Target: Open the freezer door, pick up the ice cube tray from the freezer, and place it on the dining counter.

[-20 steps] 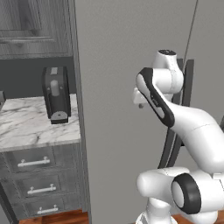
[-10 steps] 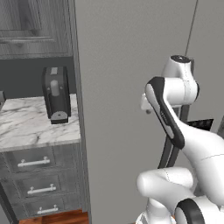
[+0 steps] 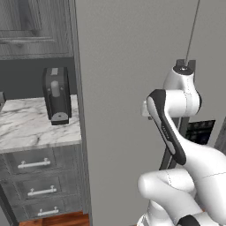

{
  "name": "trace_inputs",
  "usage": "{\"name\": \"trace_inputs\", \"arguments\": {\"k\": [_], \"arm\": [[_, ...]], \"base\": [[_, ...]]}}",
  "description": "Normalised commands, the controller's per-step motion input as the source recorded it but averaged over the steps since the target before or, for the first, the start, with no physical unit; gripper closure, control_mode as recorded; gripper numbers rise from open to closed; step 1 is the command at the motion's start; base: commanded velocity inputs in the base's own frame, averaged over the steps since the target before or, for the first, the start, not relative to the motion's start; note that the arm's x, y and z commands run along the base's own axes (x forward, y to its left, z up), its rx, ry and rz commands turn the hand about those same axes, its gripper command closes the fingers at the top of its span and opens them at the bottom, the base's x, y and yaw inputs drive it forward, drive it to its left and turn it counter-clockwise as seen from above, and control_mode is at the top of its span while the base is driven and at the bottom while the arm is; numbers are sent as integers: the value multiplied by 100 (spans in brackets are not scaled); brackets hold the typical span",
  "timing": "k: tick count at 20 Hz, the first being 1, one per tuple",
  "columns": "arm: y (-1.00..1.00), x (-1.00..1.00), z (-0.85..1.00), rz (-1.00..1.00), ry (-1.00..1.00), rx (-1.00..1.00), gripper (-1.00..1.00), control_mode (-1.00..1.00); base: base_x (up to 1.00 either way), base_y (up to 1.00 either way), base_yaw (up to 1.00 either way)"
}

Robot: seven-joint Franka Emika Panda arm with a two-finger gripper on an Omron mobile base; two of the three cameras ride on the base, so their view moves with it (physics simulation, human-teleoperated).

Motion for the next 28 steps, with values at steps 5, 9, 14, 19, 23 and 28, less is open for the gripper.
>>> {"name": "trace_inputs", "arguments": {"k": [5, 9, 14, 19, 23, 28], "arm": [[2, -15, 0, 0, 0, 0, -100, 100], [0, 0, 0, 0, 0, 0, -100, 100], [0, 0, 0, 0, 0, 0, -100, 100], [0, 0, 0, 0, 0, 0, -100, 100], [0, 0, 0, 0, 0, 0, -100, 100], [0, 0, 0, 0, 0, 0, -100, 100]], "base": [[-15, 13, 0], [-19, 49, -1], [-5, 57, -3], [8, 27, -6], [30, 9, -6], [12, 3, -4]]}}
